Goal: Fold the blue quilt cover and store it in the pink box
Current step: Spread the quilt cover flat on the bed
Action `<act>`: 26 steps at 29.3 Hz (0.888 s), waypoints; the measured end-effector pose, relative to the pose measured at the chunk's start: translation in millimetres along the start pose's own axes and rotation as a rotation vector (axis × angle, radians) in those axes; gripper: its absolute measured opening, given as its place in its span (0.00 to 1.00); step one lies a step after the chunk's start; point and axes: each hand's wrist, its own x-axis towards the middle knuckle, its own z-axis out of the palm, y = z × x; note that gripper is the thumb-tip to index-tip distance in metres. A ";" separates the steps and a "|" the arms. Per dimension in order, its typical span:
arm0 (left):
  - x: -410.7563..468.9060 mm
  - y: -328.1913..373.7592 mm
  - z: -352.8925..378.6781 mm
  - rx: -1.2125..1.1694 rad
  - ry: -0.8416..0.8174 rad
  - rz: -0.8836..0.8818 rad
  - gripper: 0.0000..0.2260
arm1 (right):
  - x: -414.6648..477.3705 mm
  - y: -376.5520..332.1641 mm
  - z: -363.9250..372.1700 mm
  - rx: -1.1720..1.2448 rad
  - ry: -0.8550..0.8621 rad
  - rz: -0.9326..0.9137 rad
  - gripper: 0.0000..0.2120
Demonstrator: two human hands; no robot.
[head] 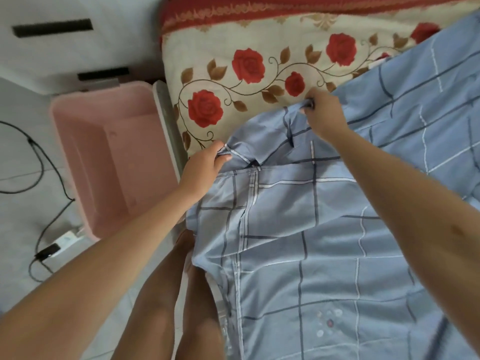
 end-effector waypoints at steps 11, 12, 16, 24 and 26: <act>5.6 -7.1 -7.0 0.354 0.259 -0.057 0.17 | -9.8 -14.5 12.8 0.244 -0.035 -0.068 0.25; 0.5 -1.3 -5.4 0.427 0.338 -0.006 0.17 | -21.2 -11.0 8.2 0.231 0.024 -0.073 0.25; -8.9 10.2 3.8 0.496 0.165 0.259 0.18 | -54.4 24.5 -7.8 -0.241 -0.156 0.047 0.22; -4.1 11.2 14.2 0.210 0.098 -0.018 0.07 | -59.0 69.6 -37.7 -0.270 -0.576 0.362 0.18; -2.3 8.0 7.6 0.074 0.150 -0.061 0.06 | -57.0 75.3 -38.4 -0.140 -0.598 0.392 0.16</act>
